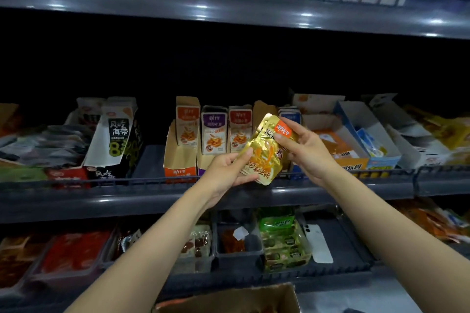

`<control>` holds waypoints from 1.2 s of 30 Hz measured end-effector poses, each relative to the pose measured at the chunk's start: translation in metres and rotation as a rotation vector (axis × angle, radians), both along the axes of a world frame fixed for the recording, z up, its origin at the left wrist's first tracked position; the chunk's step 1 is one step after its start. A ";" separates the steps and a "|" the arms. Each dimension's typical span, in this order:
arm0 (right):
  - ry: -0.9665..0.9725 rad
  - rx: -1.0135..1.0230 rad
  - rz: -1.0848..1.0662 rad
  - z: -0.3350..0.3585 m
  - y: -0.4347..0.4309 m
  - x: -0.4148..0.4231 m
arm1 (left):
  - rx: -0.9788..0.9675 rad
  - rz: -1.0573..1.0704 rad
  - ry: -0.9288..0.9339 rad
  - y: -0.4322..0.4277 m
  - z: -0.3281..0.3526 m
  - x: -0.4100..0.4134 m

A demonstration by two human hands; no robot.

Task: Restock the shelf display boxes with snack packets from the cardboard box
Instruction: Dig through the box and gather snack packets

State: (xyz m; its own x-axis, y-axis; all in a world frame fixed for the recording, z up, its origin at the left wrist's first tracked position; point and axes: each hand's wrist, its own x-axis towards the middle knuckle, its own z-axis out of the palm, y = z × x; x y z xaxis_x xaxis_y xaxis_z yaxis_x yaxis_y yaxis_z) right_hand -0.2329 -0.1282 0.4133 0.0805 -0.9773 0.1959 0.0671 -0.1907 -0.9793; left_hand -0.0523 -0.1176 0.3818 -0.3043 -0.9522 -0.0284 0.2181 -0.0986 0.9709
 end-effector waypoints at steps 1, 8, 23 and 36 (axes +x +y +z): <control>0.025 -0.008 -0.006 0.003 -0.004 -0.004 | -0.003 -0.014 -0.003 -0.005 0.003 -0.001; 0.085 0.066 0.024 0.014 -0.041 -0.034 | -0.097 -0.113 -0.143 -0.037 0.015 -0.017; 0.633 -0.047 -0.111 0.063 -0.131 -0.069 | -0.441 0.235 -0.586 -0.118 0.022 -0.040; 0.855 -0.201 0.071 0.051 -0.198 -0.047 | -0.579 0.133 -0.909 -0.141 -0.010 -0.039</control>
State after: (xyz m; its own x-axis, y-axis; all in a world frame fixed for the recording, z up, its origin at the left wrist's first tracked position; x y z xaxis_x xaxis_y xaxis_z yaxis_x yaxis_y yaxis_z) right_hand -0.2801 -0.3262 0.4648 0.3375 -0.9180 0.2082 -0.6551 -0.3878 -0.6484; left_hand -0.0911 -0.2584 0.3718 -0.2894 -0.9173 0.2734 -0.6311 0.3976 0.6661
